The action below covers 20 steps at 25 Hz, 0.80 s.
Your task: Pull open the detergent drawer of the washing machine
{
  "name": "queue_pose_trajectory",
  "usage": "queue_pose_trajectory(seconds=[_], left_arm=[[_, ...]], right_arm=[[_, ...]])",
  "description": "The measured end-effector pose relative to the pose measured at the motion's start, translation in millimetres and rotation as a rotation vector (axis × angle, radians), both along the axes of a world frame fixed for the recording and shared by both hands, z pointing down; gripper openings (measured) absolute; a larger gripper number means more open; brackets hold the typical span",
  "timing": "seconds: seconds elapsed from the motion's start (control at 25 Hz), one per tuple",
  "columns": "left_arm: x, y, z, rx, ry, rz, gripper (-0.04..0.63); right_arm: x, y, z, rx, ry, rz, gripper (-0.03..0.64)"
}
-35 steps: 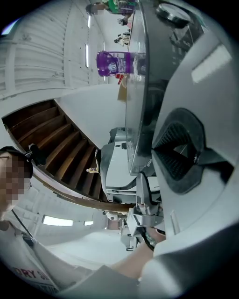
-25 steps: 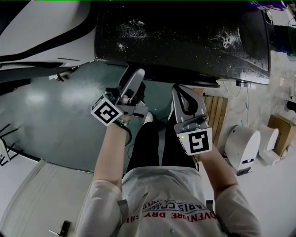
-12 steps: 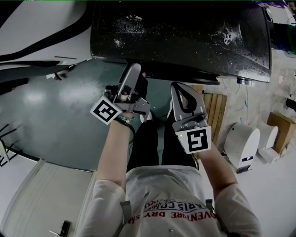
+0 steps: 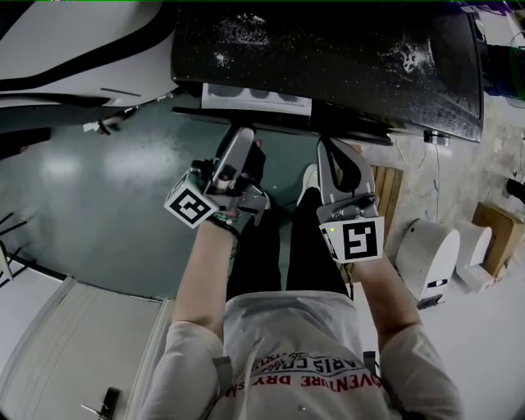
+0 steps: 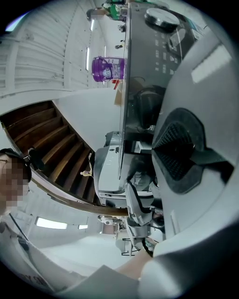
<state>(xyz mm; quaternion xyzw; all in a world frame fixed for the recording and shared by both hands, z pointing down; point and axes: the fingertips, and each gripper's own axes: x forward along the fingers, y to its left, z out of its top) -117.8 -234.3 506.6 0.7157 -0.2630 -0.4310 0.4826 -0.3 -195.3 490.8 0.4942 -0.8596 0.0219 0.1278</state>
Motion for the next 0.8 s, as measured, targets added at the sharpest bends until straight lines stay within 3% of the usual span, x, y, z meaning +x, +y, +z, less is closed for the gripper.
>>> queue_pose_trajectory(seconds=[0.8], left_arm=[[-8,73,1,-0.001,-0.01,0.033,0.295]], right_arm=[[-1,49,-12,0.003,0.001,0.023,0.002]])
